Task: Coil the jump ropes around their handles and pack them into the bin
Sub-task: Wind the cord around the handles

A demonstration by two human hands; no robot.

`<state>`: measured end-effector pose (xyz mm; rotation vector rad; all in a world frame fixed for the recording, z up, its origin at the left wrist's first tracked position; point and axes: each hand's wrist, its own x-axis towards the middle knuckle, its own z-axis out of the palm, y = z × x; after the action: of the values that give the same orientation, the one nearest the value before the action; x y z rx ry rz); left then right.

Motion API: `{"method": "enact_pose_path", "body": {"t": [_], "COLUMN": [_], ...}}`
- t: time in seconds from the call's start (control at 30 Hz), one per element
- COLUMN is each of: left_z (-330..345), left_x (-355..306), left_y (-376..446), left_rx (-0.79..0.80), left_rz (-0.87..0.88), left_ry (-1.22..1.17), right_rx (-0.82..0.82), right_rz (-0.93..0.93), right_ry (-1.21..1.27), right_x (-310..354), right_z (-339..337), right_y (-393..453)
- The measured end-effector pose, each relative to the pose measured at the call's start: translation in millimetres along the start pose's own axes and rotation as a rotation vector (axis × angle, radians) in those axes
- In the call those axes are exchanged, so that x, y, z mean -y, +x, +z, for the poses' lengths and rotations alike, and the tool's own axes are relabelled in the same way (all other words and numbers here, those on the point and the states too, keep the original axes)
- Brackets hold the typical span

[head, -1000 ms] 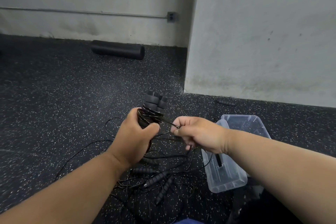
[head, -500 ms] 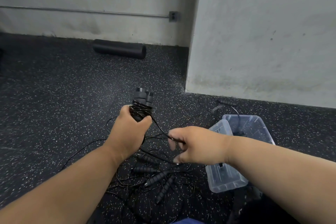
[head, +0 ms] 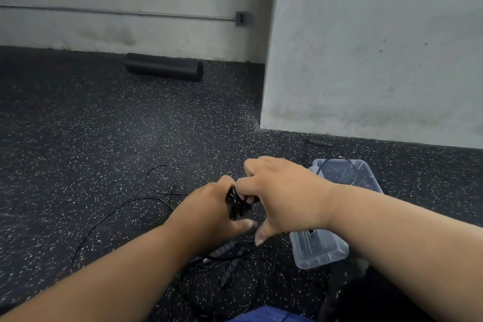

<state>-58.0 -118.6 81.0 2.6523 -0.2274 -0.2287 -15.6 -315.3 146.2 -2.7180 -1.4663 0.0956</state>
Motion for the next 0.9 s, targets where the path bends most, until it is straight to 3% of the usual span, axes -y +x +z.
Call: {"method": "enact_pose_path", "body": {"t": [0.17, 0.33, 0.63, 0.9], "left_z": [-8, -20, -21, -36], "left_x": [-8, -17, -14, -5], "left_y": [-3, -10, -24, -21], "left_rx": [-0.030, 0.100, 0.120, 0.118], "left_rz": [0.122, 0.276, 0.301, 0.280], "left_ry": [0.045, 0.035, -0.443, -0.543], "right_rx": [-0.110, -0.124, 0.015, 0.179], "right_rz": [0.080, 0.211, 0.468, 0.349], "right_ry": [0.115, 0.699, 1.398, 1.323], "right_x": [-14, -33, -17, -49], "right_z": [-6, 1, 23, 18], "right_y": [-1, -1, 14, 8]}}
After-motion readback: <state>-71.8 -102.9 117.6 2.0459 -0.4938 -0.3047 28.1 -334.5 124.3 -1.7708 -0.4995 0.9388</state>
